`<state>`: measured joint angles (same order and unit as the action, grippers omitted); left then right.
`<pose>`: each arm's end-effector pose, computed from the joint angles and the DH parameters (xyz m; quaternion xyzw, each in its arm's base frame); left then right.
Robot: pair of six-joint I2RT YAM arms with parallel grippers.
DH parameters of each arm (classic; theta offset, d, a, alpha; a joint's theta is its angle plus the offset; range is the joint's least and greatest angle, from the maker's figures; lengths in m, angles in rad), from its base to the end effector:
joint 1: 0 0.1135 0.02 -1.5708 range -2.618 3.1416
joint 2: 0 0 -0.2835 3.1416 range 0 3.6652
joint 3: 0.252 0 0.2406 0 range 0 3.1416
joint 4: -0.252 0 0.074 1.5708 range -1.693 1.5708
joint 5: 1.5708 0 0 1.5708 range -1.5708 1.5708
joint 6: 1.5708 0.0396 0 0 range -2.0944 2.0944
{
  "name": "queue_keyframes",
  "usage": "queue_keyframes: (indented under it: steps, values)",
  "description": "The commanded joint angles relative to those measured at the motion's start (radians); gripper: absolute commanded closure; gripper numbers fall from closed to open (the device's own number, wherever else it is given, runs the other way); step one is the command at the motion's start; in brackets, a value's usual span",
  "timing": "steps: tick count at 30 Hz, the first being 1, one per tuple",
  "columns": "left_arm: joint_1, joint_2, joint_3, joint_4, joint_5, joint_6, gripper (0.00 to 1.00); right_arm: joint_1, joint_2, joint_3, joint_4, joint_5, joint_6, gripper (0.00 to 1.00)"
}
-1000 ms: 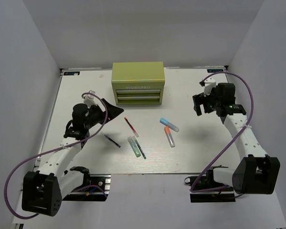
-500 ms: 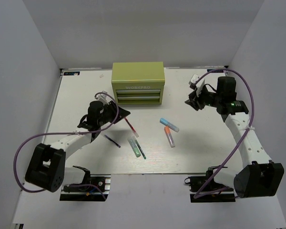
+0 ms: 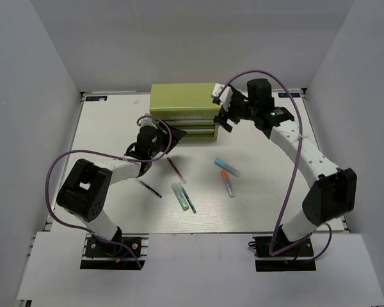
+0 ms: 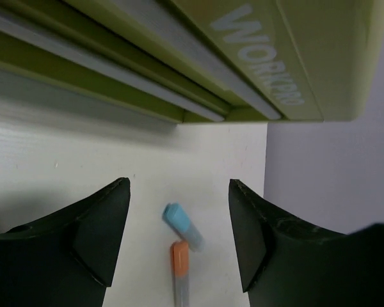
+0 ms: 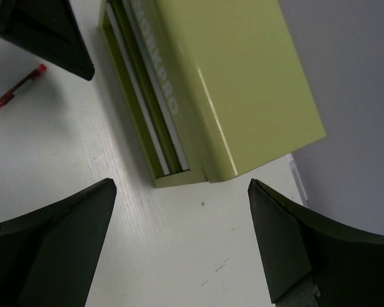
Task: Sort the stationery into containers
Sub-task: Open the drawer in the storage box.
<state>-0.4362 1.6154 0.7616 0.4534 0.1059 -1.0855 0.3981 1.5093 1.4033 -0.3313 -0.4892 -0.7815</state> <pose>0.3022 -0.1455 0.2163 -0.2378 0.7983 -0.4123 0.3691 0.3056 0.1487 0.3853 -0.5633 0.6079 0.1013 0.5503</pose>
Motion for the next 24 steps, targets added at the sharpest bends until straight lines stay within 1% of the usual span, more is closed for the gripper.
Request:
queue_keyframes:
  steps: [1,2,3,6,7,13,19,20,24]
  values:
    - [-0.015,-0.002,0.013,0.135,-0.119,-0.042,0.27,0.042,0.072,0.126,0.087,0.176,0.031,0.10]
    - [-0.015,-0.002,0.013,0.177,-0.156,-0.051,0.27,0.054,0.104,0.138,0.093,0.204,0.034,0.10]
    - [-0.024,0.008,-0.001,0.200,-0.170,-0.051,0.27,0.064,0.132,0.184,0.097,0.216,0.034,0.10]
    - [-0.024,0.020,-0.022,0.276,-0.204,-0.071,0.27,0.085,0.204,0.223,0.094,0.256,0.034,0.10]
    - [-0.024,0.030,-0.022,0.289,-0.218,-0.082,0.27,0.085,0.218,0.270,0.087,0.267,0.037,0.10]
    - [-0.024,0.078,-0.031,0.330,-0.267,-0.122,0.27,0.100,0.342,0.387,0.022,0.293,0.036,0.10]
    - [-0.024,0.150,-0.021,0.376,-0.285,-0.174,0.28,0.111,0.374,0.431,-0.026,0.304,0.025,0.10]
    - [-0.024,0.150,-0.010,0.376,-0.294,-0.174,0.28,0.113,0.377,0.436,-0.032,0.291,0.019,0.12]
    - [-0.024,0.184,-0.001,0.418,-0.316,-0.194,0.29,0.113,0.376,0.441,-0.106,0.272,-0.013,0.12]
